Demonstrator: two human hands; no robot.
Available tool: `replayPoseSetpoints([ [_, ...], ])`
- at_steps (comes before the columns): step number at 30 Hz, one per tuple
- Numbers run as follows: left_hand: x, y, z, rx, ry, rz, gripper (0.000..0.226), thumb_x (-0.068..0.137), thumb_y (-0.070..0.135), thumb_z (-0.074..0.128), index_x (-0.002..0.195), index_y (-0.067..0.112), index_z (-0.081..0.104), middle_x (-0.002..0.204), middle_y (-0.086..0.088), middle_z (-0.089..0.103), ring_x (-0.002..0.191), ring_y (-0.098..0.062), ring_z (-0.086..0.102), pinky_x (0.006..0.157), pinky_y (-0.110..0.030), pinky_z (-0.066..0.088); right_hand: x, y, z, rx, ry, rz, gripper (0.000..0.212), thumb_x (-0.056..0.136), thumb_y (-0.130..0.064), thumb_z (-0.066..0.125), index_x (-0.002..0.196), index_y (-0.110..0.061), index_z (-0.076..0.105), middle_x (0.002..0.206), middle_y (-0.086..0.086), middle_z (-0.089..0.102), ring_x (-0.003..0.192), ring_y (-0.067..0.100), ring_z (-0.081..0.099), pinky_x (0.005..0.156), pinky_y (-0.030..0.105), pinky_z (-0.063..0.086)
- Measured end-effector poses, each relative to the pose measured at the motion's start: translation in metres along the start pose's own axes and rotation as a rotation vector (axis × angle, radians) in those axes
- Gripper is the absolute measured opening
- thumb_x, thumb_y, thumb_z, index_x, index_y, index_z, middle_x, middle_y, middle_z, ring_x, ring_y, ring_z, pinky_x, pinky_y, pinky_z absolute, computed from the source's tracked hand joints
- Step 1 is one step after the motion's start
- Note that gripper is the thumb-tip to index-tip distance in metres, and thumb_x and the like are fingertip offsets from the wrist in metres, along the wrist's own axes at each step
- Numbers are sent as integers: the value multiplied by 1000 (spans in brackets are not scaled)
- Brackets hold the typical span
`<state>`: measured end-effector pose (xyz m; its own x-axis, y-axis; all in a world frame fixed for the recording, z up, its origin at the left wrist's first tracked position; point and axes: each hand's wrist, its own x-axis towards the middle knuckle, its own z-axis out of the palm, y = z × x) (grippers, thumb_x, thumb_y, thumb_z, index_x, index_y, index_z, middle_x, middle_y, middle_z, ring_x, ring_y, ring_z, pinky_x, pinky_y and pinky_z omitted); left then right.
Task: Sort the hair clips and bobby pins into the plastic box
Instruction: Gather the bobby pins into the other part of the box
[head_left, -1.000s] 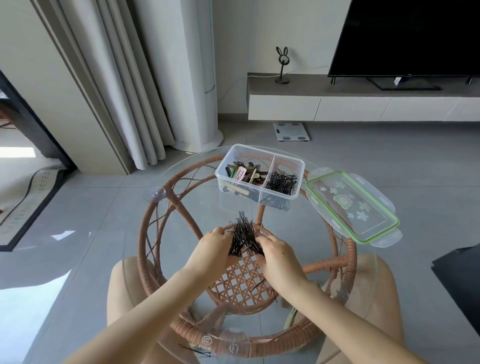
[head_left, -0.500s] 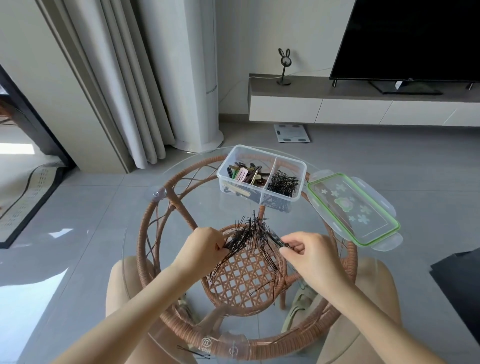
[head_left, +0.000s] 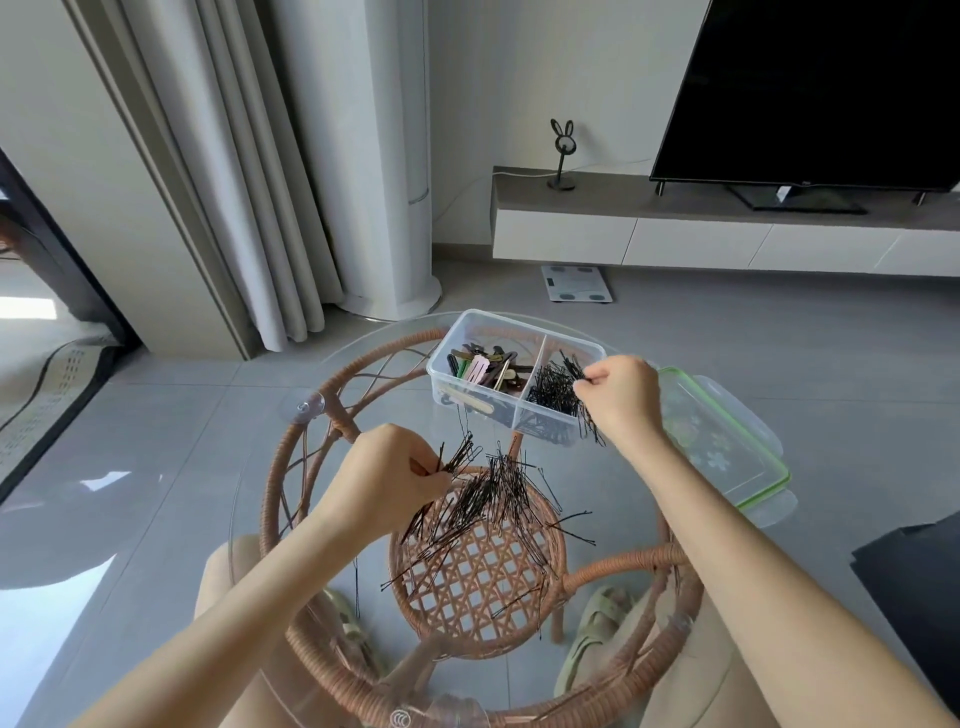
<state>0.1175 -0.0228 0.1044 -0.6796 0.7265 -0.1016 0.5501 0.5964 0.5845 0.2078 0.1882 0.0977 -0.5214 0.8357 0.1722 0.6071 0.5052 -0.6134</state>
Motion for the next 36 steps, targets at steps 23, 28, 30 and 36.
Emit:
replayPoseSetpoints([
  [23,144,117,53,180,-8,62,36,82,-3,53,52,8,35,55,-2,43,51,-17,44,49,-23,39,-43,96,-10,-430,-440,-91,21,84,-26,61,95,-7,64,99,7,64,97,27,57,82,34,48],
  [28,156,119,69,280,-186,13,12,85,12,60,79,3,56,74,-9,60,80,-26,65,69,-29,49,-53,103,5,-408,-355,-64,15,87,-22,57,84,-7,59,96,6,64,87,25,59,76,38,51],
  [30,159,117,68,278,-233,2,34,86,24,62,63,4,47,57,-4,49,56,-19,54,62,-27,48,-54,101,7,-441,-372,-70,19,91,-20,52,76,-8,53,90,4,64,78,22,56,64,32,47],
  [36,150,102,40,128,-197,28,32,91,21,49,61,9,48,73,-7,68,58,-17,62,51,-20,51,-69,82,17,-405,-334,-144,17,94,-18,42,80,-13,49,94,6,64,77,17,50,49,16,27],
])
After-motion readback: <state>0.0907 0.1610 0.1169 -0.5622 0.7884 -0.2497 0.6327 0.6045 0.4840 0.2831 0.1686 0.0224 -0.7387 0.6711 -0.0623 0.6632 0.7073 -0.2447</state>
